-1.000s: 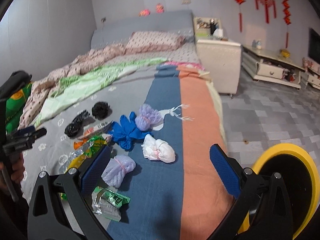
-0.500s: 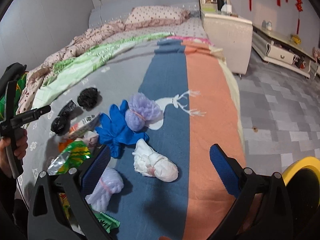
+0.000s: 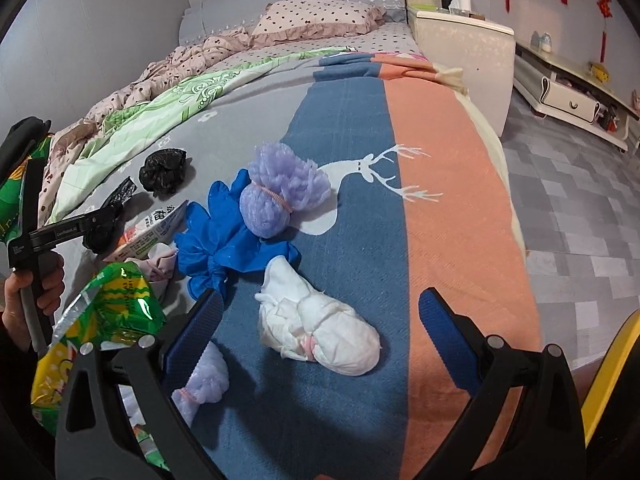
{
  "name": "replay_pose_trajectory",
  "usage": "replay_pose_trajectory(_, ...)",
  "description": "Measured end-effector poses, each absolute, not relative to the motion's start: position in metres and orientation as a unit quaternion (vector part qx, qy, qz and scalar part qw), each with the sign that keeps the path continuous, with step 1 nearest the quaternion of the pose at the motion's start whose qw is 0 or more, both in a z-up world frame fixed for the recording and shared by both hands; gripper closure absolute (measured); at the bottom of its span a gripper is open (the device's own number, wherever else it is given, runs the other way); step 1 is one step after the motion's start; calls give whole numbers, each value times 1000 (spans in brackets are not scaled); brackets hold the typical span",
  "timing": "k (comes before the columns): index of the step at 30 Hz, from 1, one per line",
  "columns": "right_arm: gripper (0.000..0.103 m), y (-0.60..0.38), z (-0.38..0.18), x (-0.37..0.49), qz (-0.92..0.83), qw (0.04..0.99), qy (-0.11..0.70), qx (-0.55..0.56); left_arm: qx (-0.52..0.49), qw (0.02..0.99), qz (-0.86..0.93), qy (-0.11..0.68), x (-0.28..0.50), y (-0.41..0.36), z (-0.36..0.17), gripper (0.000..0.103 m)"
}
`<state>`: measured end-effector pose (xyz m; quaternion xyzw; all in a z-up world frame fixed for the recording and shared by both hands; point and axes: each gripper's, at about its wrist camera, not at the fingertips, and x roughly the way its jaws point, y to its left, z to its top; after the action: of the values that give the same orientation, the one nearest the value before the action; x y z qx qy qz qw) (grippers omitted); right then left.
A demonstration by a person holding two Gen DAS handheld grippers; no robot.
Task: Collect trash
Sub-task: 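Reach the left tool to the black plastic bag while the right tool grasps the white tied bag, then lift both held bags and carry them toward the yellow bin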
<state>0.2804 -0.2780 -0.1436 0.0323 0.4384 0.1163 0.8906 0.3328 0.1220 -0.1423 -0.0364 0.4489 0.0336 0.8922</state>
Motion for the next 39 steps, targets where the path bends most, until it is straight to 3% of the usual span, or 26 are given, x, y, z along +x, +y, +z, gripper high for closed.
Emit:
replay_pose_trajectory(5, 22, -275, -152, 283, 121, 888, 441, 39, -40, 894, 34, 445, 338, 120, -151, 25)
replay_pose_trajectory(9, 29, -273, -162, 287, 124, 884, 448, 44, -32, 899, 27, 436, 337, 114, -154, 28)
replay_pose_trajectory(16, 52, -275, -165, 287, 122, 887, 442, 52, -32, 902, 27, 430, 340, 109, -157, 61)
replay_pose_trajectory(25, 60, -282, -161, 281, 124, 897, 419, 63, -26, 910, 32, 412, 333, 105, -150, 68)
replay_pose_trajectory(39, 60, -291, -107, 230, 142, 913, 372, 87, -37, 927, 14, 373, 270, 86, -79, 68)
